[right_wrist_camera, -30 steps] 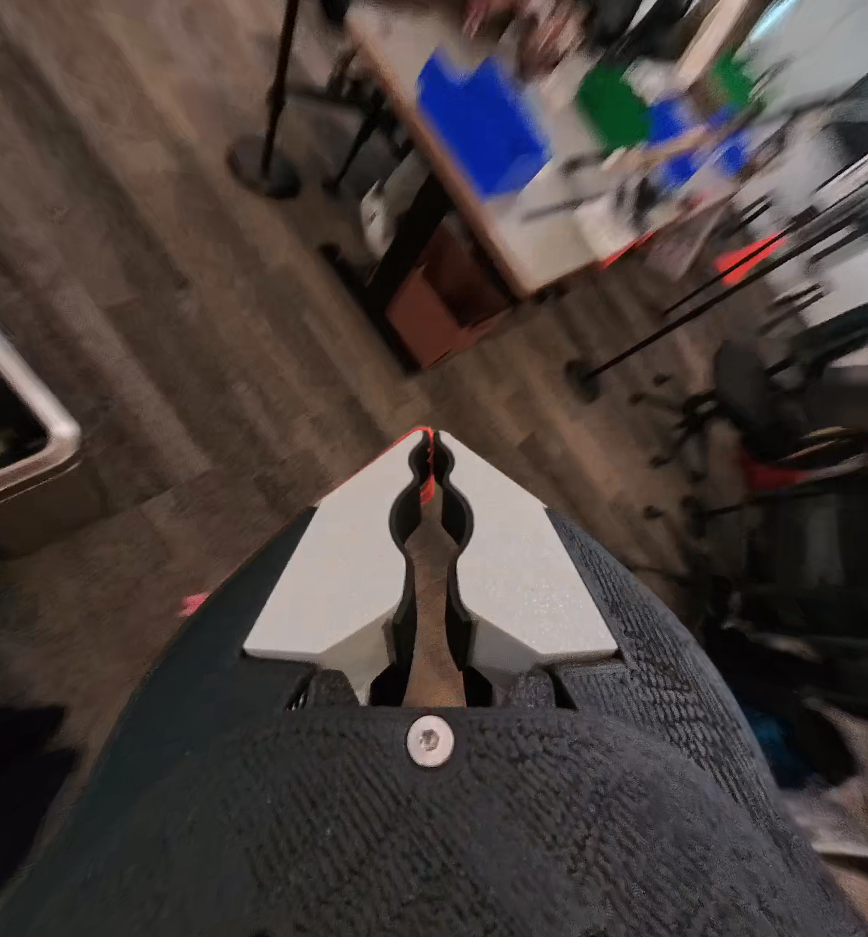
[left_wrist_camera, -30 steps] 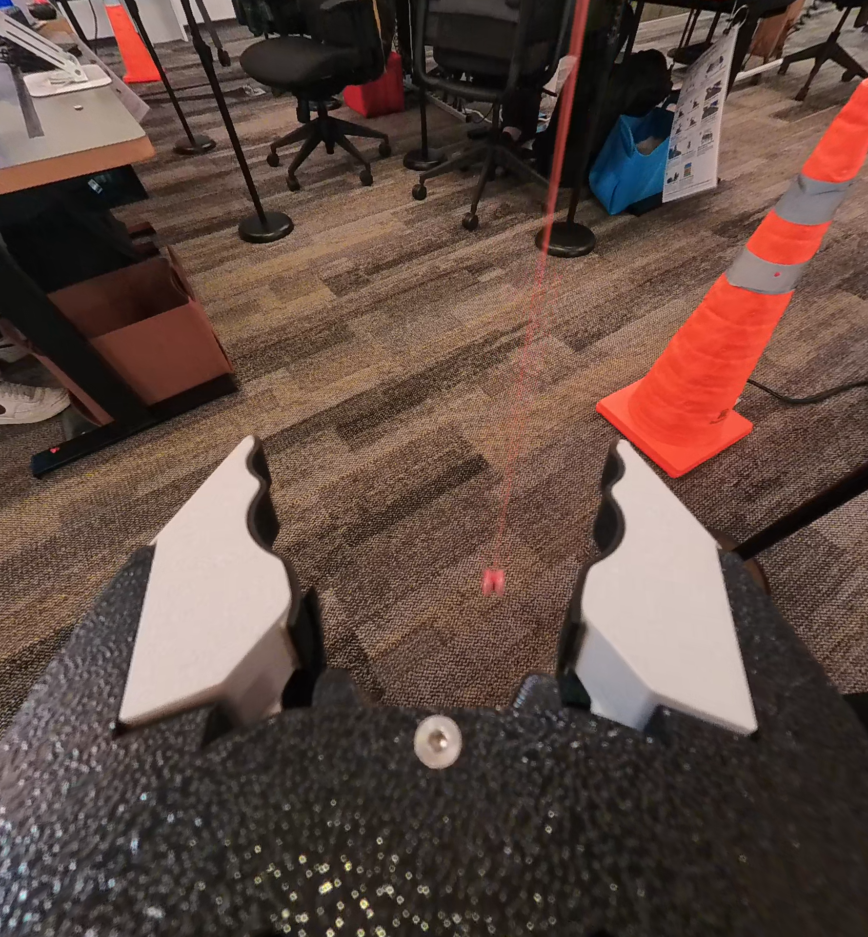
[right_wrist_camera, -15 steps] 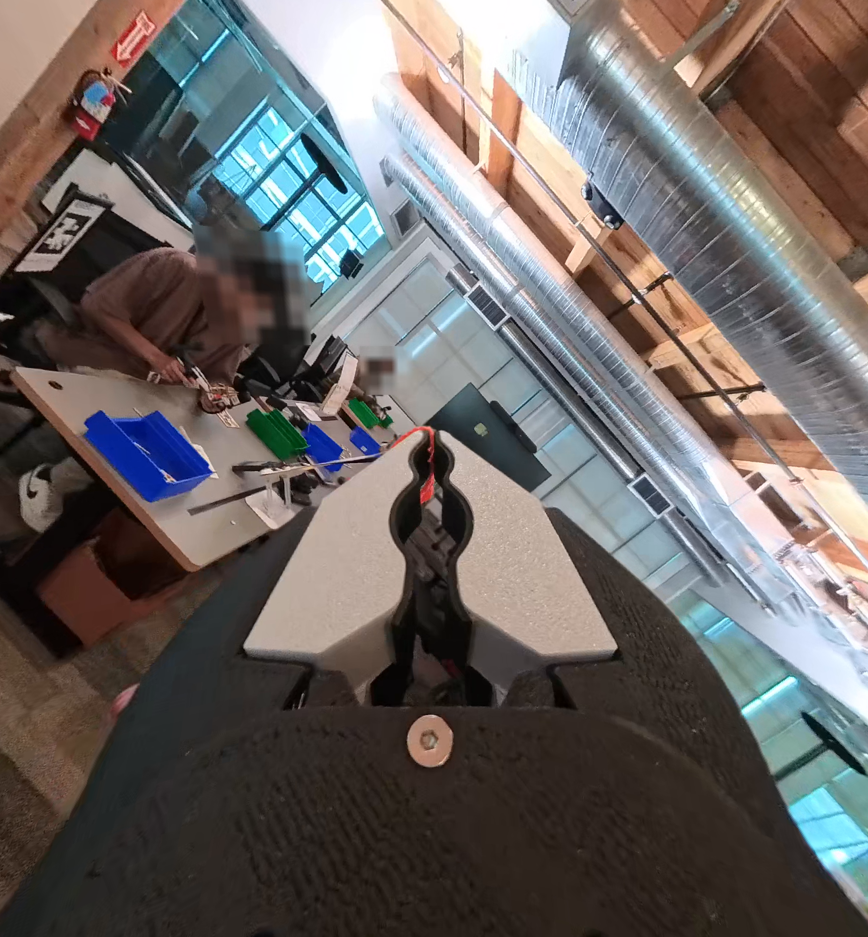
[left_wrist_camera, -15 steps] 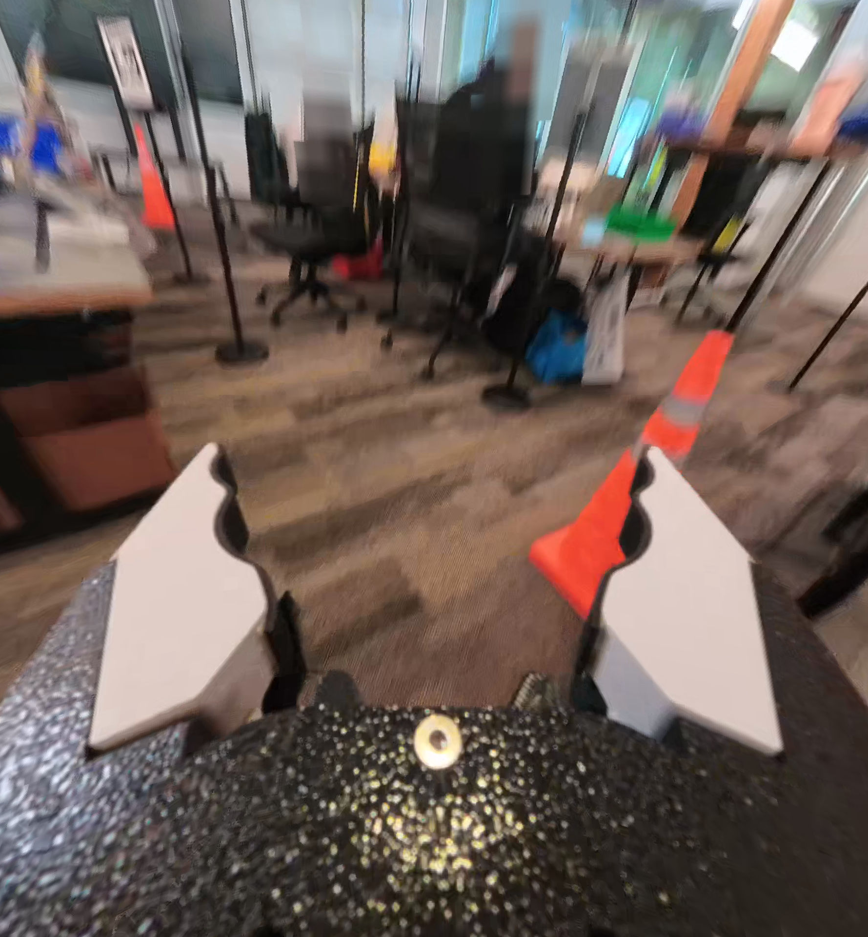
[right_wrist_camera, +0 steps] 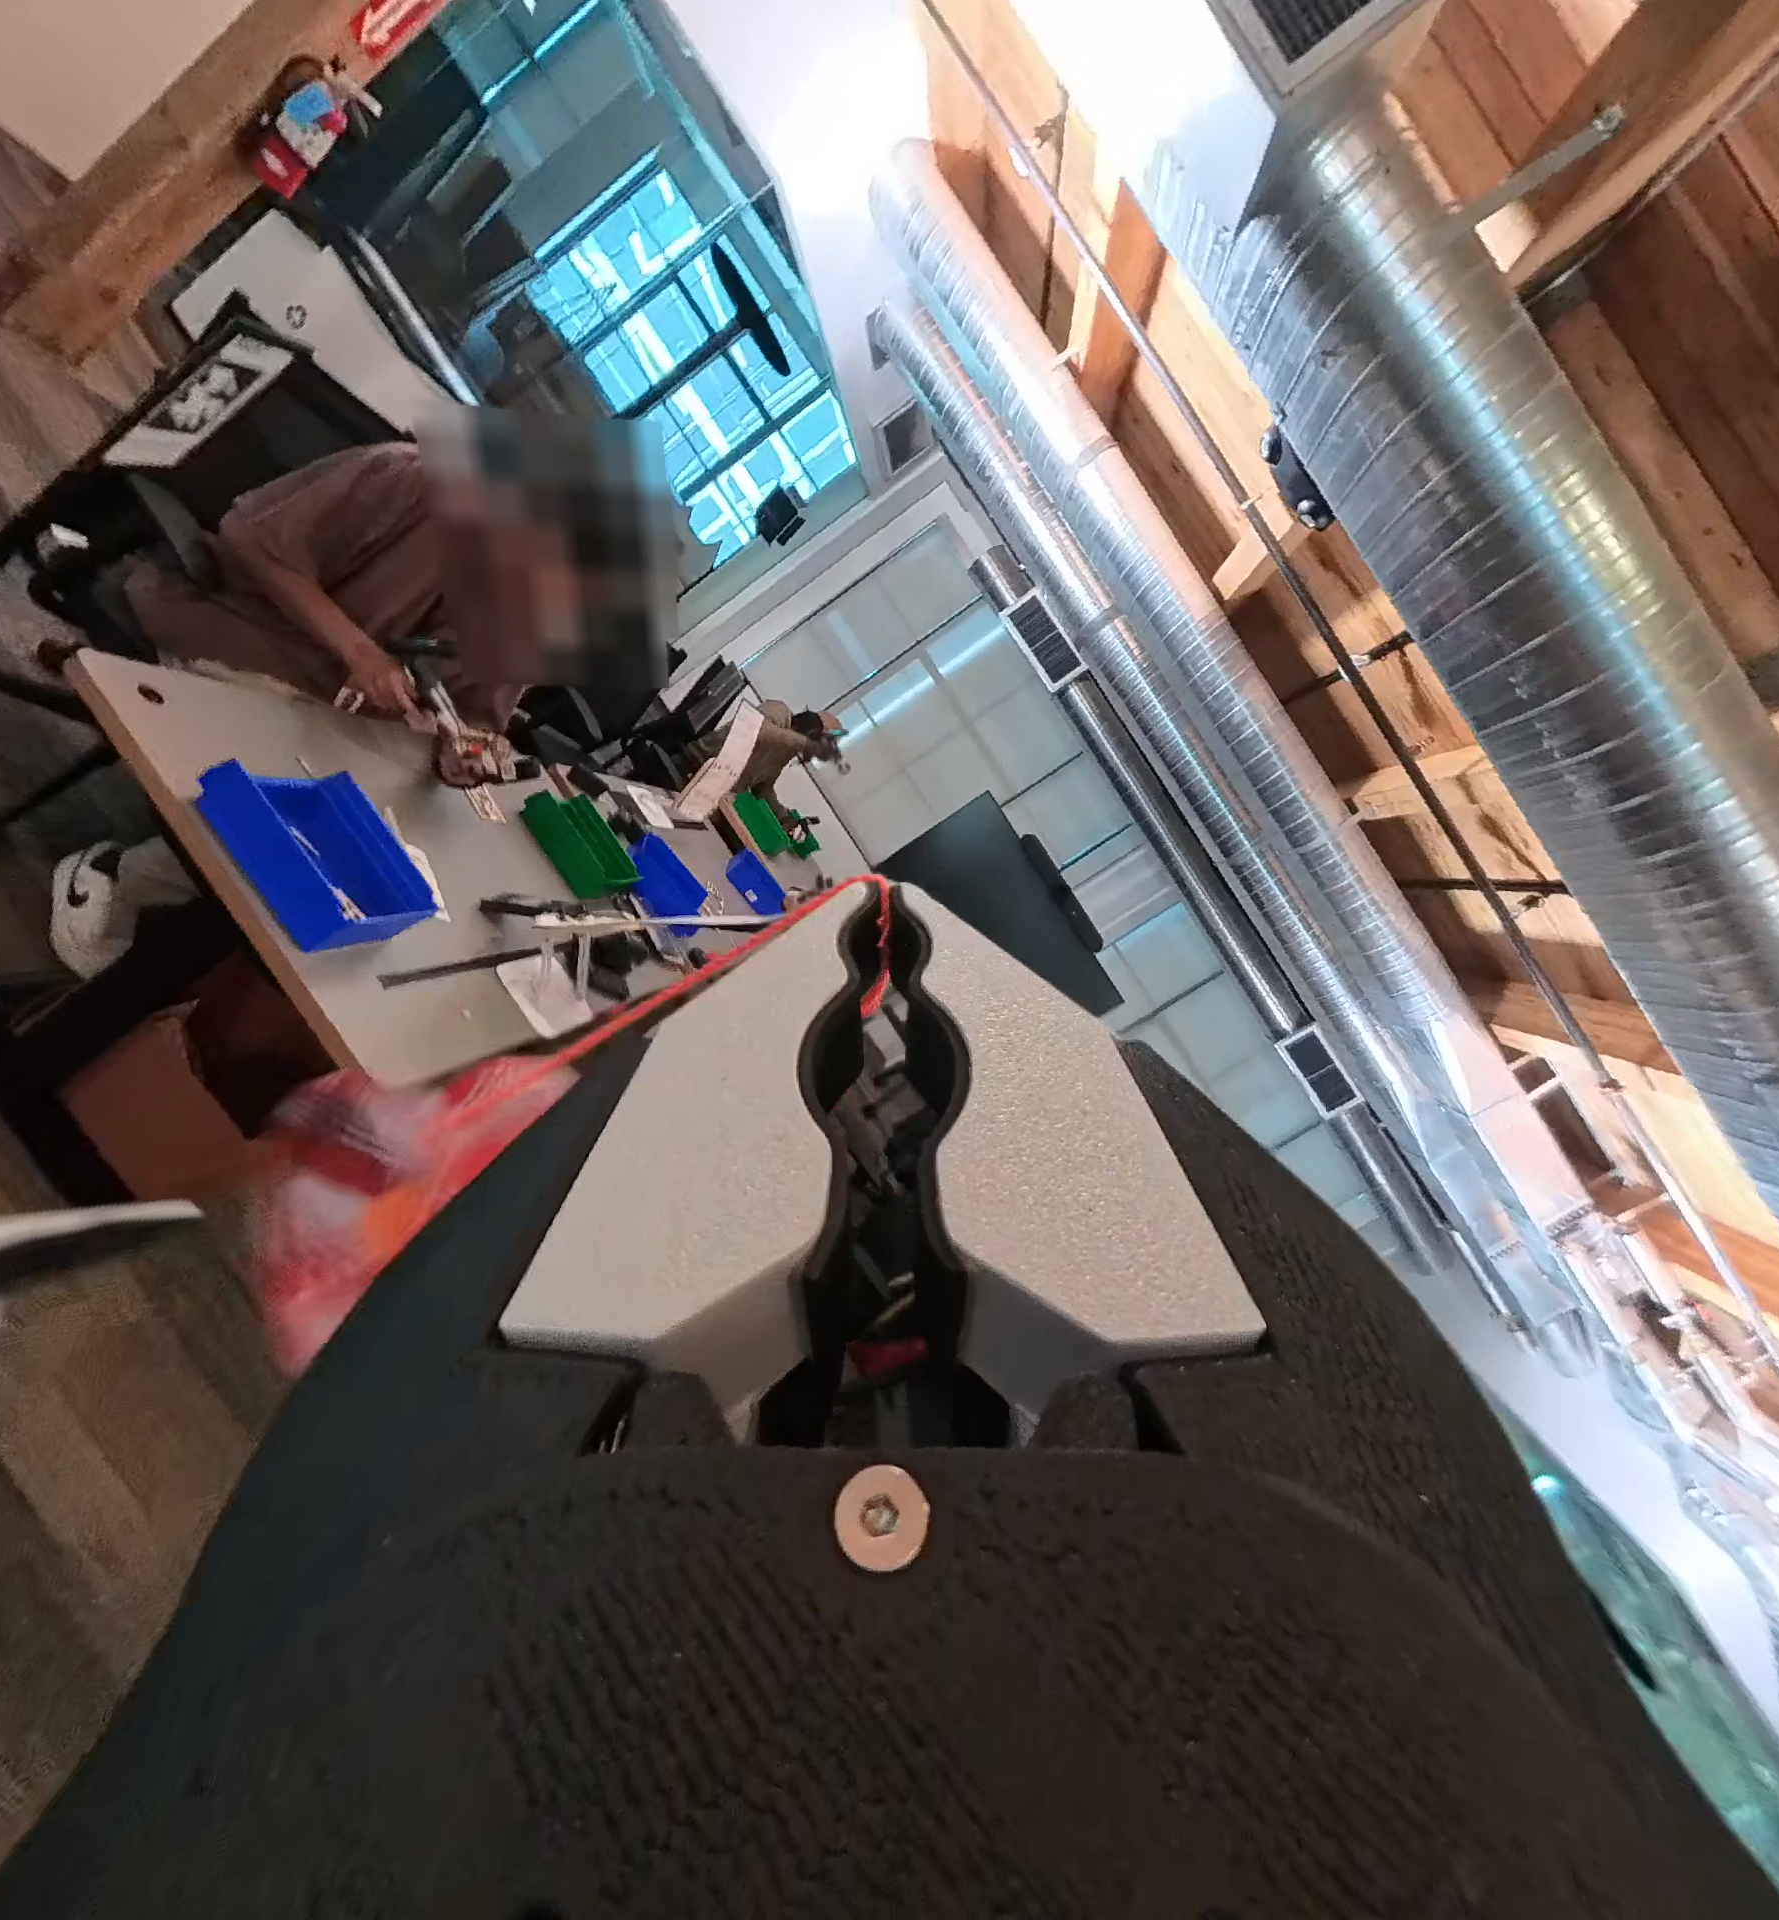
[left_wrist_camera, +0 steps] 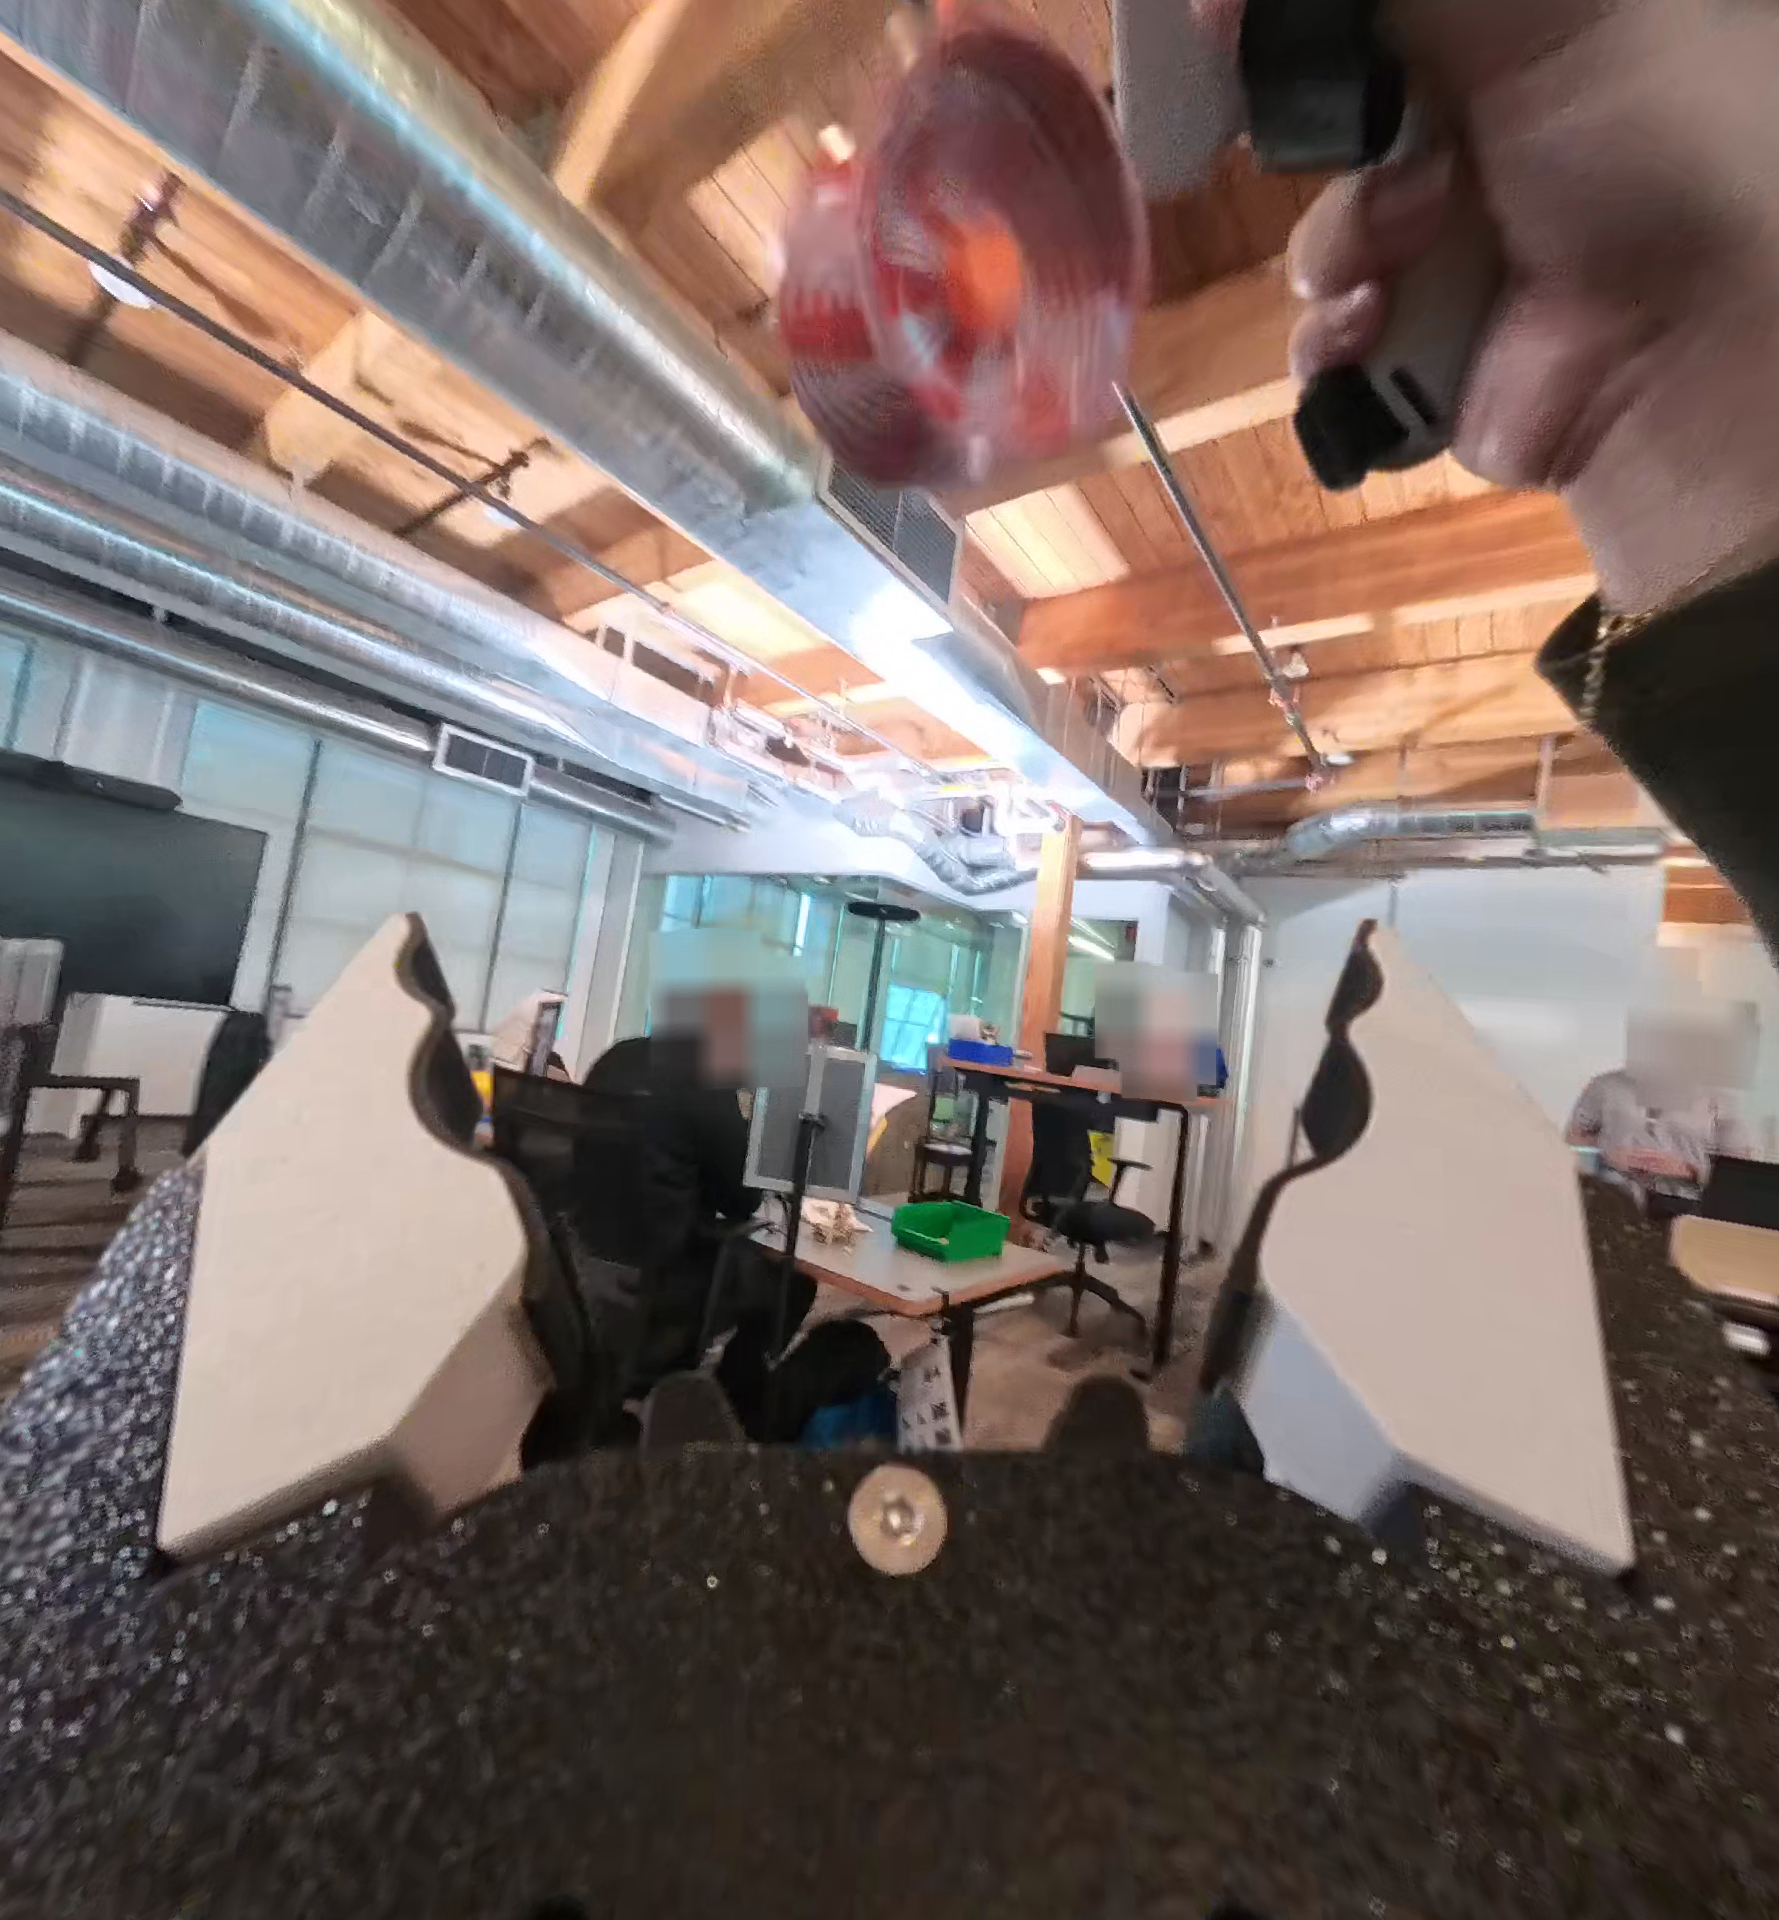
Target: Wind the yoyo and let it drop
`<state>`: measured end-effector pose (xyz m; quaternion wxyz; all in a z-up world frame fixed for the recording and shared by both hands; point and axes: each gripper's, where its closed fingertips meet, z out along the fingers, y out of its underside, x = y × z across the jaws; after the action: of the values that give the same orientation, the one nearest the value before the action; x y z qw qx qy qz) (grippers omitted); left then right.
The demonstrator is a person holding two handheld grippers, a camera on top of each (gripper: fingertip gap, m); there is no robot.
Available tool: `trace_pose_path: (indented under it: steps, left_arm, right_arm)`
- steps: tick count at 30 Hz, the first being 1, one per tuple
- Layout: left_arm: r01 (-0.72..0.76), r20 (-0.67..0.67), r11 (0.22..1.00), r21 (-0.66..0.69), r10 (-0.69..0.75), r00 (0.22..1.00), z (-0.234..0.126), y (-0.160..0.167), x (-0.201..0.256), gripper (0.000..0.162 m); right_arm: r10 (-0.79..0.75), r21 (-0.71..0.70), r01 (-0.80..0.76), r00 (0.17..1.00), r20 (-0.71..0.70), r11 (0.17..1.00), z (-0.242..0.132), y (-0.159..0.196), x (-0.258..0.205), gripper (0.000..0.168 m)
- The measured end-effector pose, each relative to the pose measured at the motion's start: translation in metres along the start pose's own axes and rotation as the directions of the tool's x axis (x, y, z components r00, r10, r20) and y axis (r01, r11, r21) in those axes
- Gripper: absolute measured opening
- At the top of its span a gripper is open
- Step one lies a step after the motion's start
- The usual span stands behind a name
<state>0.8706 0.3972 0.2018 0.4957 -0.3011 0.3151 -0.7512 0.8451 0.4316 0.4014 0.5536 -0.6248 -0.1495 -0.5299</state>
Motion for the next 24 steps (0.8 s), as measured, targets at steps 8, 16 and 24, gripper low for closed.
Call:
trace_pose_path:
  steps: [8, 16, 24]
  left_arm:
    - [-0.071, 0.192, 0.916, -0.395, 0.158, 0.969, -0.214, 0.134, -0.066, 0.159]
    - [-0.190, 0.054, 0.845, -0.499, 0.249, 0.967, -0.269, 0.153, -0.060, 0.158]
    - [-0.079, 0.125, 0.861, -0.503, 0.163, 0.979, -0.295, 0.176, -0.065, 0.158]
  right_arm:
    - [-0.085, -0.084, 0.087, 0.996, 0.020, 0.993, 0.011, 0.019, 0.008, 0.000]
    - [0.002, -0.003, -0.002, 0.996, 0.089, 1.000, 0.011, -0.010, 0.027, 0.000]
    - [0.016, -0.068, -0.005, 0.988, 0.153, 0.998, 0.026, -0.008, 0.034, 0.000]
